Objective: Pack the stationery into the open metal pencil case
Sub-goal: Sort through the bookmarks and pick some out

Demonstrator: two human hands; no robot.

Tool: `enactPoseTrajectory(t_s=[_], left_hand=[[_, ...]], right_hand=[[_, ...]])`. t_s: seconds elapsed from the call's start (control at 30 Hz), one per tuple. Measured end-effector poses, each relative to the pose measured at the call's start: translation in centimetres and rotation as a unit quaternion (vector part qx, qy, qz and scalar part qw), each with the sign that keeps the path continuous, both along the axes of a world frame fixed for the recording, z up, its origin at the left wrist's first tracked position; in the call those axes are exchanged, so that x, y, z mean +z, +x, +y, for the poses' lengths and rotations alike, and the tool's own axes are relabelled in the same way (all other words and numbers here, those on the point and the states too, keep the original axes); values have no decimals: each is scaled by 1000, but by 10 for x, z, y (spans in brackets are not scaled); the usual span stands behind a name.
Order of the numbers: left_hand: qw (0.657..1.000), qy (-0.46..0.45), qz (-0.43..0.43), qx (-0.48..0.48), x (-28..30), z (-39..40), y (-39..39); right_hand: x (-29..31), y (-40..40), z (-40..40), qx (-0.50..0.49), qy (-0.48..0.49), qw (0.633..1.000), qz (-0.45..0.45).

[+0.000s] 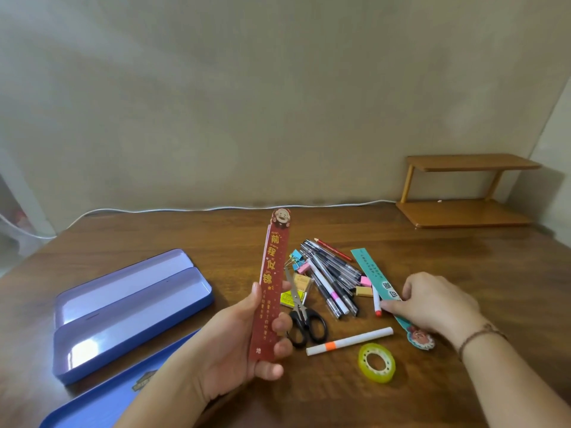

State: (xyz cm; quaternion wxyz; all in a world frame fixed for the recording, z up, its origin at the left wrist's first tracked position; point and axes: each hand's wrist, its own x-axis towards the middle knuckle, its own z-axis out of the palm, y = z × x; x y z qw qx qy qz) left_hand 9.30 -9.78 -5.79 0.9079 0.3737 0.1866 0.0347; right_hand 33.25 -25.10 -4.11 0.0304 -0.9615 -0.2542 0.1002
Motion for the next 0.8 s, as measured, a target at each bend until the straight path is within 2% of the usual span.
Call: enactPoseTrajectory(t_s=[0.13,0.23,0.27,0.33,0.4,0.43,0.5,0.57,0.63,0.8], left_hand=[[1000,5,14,12,-4,6,-1],[1000,-27,11,5,-5,7,-1],[999,-33,10,-2,-5,7,-1],[999,-32,15,-21,-4,6,0],[999,-11,22,-40,-5,4,0],[998,7,28,-50,-5,3,0],[995,36,41,-81,-5,1,-2],[991,41,41,-123,-4,1,-5],[986,55,26,-156,-4,1,-7],[969,141,12,-204,-2,2,-8]], right_hand=[[-7,2,0,6,37,999,24],[-7,11,-4,-5,168,985,40],[-3,11,-6,2,244,969,31],[9,6,-10,67,416,907,17],[28,-7,-10,227,486,844,28],[37,-16,-7,319,469,824,21],[42,-27,4,461,375,802,-63],[41,-31,19,531,277,785,-155],[38,-33,29,553,225,776,-206],[28,-38,34,534,207,782,-247]])
